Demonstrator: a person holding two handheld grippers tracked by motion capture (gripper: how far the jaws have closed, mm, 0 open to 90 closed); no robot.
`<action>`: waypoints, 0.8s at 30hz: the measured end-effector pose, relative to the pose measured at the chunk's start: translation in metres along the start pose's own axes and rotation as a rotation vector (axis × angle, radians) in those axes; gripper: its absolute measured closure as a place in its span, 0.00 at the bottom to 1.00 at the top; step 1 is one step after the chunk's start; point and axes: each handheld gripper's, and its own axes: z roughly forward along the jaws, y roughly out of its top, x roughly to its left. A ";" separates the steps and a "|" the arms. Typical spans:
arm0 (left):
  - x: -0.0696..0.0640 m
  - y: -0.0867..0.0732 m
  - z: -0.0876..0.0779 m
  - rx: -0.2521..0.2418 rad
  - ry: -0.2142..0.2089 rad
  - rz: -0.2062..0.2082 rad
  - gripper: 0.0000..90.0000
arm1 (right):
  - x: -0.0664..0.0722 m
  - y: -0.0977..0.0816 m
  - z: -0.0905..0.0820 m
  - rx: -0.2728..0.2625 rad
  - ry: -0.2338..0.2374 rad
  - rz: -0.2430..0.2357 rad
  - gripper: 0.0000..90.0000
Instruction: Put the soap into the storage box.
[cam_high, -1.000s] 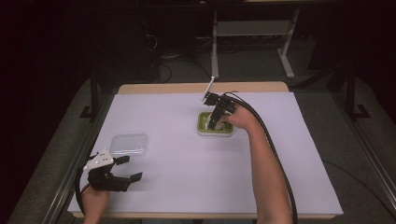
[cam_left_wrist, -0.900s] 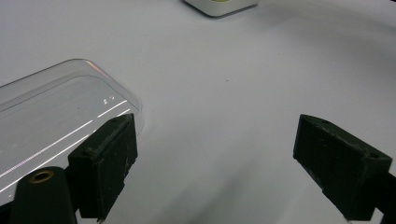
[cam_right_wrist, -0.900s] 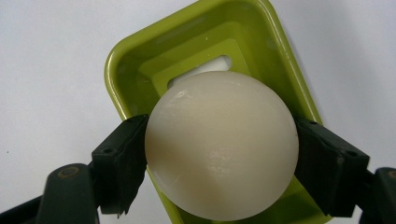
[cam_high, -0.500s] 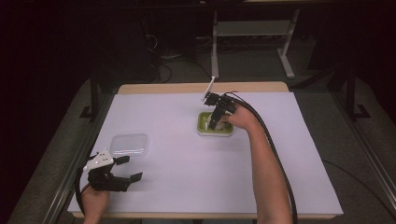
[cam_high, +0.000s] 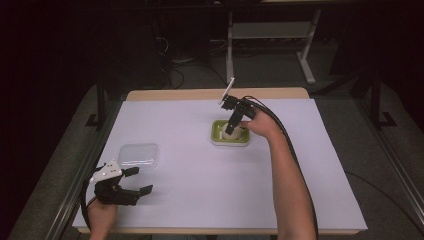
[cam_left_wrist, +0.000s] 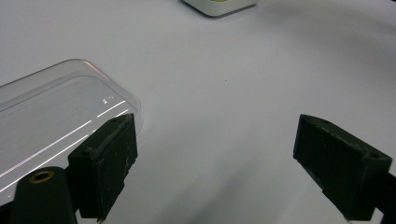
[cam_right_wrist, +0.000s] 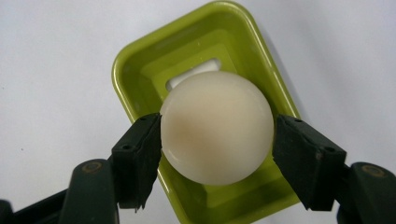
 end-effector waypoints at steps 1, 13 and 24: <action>0.000 0.000 0.000 -0.001 0.000 0.000 0.14 | 0.000 -0.001 0.000 -0.003 0.002 -0.002 0.35; -0.001 0.000 0.000 0.003 0.003 -0.001 0.14 | 0.002 -0.013 -0.012 -0.042 0.036 0.008 0.33; -0.001 0.001 0.001 0.005 0.004 0.011 0.14 | 0.005 -0.029 -0.025 -0.090 0.050 0.030 0.31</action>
